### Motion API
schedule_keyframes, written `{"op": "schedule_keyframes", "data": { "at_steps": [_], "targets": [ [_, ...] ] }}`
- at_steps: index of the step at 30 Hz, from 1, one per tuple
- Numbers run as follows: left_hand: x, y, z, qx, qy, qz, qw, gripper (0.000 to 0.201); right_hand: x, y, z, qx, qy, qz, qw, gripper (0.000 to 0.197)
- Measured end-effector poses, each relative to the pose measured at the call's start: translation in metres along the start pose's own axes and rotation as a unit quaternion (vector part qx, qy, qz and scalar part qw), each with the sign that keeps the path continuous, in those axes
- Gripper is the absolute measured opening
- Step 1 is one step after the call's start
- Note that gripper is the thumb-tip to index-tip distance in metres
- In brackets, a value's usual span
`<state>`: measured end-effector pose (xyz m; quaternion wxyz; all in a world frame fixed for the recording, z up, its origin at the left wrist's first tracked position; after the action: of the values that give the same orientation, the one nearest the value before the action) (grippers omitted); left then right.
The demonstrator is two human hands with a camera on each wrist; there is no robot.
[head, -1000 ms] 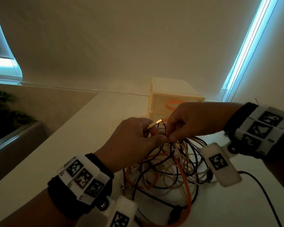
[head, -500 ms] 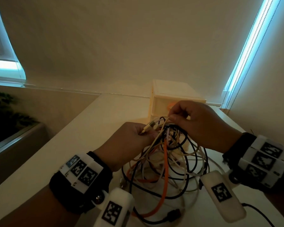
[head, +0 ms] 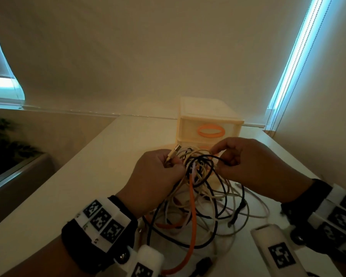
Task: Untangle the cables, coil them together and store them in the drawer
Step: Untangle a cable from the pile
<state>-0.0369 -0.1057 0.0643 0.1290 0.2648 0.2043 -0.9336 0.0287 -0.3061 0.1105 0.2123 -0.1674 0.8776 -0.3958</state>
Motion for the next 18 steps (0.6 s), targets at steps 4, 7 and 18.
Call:
{"op": "schedule_keyframes", "data": {
  "at_steps": [4, 7, 18],
  "targets": [
    [-0.003, -0.011, -0.001, -0.052, 0.011, 0.100, 0.994, 0.024, 0.005, -0.005, 0.001, 0.026, -0.010, 0.078, 0.997, 0.028],
    [-0.007, -0.024, -0.003, -0.046, -0.025, 0.161, 0.986, 0.031, 0.016, -0.008, 0.002, 0.041, -0.030, 0.135, 0.990, 0.028],
    [-0.011, -0.017, -0.005, 0.124, -0.099, 0.052, 0.986, 0.025, 0.025, -0.013, 0.024, 0.034, 0.029, 0.007, 0.999, 0.044]
  ]
}}
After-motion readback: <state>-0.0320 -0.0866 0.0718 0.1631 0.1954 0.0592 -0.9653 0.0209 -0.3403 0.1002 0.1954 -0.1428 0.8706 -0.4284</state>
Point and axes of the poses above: each hand's wrist, its own x-axis away from the middle knuckle, its own y-axis out of the palm, z = x × y, the point moved 3 cm from there along -x, towards the middle knuckle, and after that the axes turned 7 degrees about y, right-handed, at the moved point
